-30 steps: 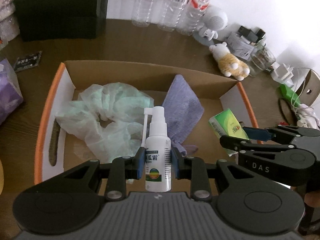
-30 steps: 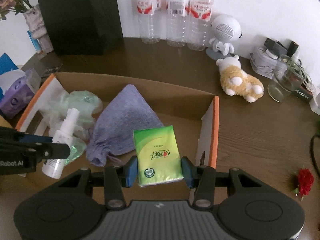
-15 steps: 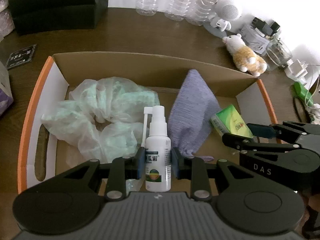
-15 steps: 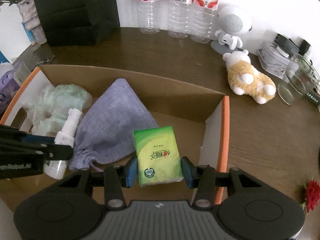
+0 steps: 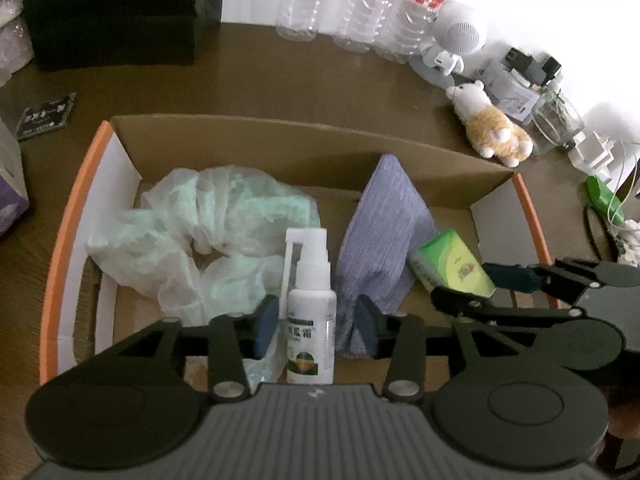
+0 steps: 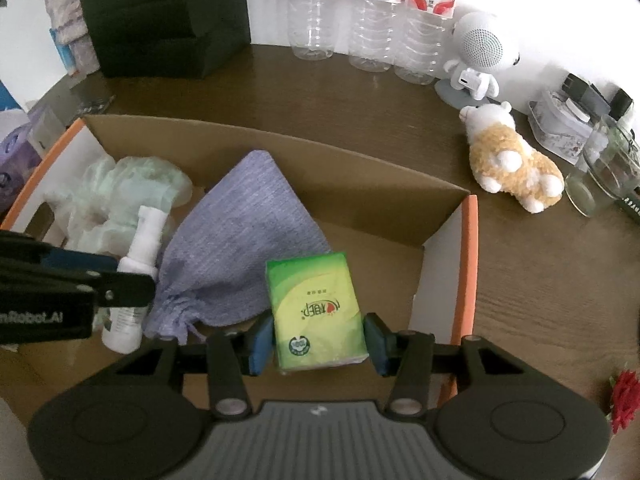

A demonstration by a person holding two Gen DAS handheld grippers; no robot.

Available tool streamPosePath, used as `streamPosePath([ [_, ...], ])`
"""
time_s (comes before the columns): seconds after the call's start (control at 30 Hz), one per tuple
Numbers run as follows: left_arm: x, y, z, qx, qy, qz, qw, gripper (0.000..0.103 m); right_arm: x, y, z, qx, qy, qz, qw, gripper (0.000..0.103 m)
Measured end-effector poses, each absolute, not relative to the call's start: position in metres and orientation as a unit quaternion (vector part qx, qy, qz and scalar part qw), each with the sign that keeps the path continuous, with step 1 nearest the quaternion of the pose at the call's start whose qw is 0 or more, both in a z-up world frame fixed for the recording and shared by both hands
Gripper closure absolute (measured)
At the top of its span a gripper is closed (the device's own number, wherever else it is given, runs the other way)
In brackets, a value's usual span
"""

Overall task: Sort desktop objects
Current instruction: 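Lower both tools into the box and open them to release the items, then move both tools away from the box toward the red rose and plush sheep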

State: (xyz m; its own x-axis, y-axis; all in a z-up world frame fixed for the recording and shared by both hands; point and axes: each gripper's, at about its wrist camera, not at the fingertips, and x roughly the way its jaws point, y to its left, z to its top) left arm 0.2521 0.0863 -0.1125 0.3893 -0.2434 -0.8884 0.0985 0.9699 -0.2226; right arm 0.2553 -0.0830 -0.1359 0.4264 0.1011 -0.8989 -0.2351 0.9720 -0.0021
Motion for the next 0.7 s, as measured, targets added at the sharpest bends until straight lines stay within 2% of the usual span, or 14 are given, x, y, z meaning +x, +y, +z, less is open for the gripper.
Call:
streamPosePath([
  [0.03, 0.252, 0.086, -0.111, -0.068, 0.541, -0.104, 0.832, 0.058, 0.255, -0.084, -0.136, -0.061, 0.526, 0.100, 0.842, 0.053],
  [0.13, 0.250, 0.087, -0.104, -0.070, 0.535, -0.104, 0.836, 0.052, 0.252, -0.085, -0.133, -0.061, 0.523, 0.101, 0.844, 0.034],
  [0.3, 0.242, 0.088, -0.088, -0.070, 0.518, -0.105, 0.846, 0.034, 0.244, -0.087, -0.118, -0.055, 0.506, 0.107, 0.854, 0.030],
  [0.37, 0.239, 0.089, -0.082, -0.068, 0.512, -0.104, 0.850, 0.023, 0.240, -0.088, -0.110, -0.053, 0.498, 0.109, 0.859, 0.025],
  [0.43, 0.234, 0.090, -0.074, -0.066, 0.507, -0.104, 0.853, 0.020, 0.235, -0.089, -0.102, -0.050, 0.494, 0.112, 0.861, 0.022],
  [0.57, 0.221, 0.093, -0.056, -0.060, 0.495, -0.104, 0.860, 0.000, 0.219, -0.091, -0.085, -0.043, 0.491, 0.117, 0.862, 0.020],
  [0.7, 0.202, 0.097, -0.035, -0.057, 0.481, -0.110, 0.868, 0.000, 0.197, -0.092, -0.064, -0.034, 0.480, 0.130, 0.867, 0.010],
])
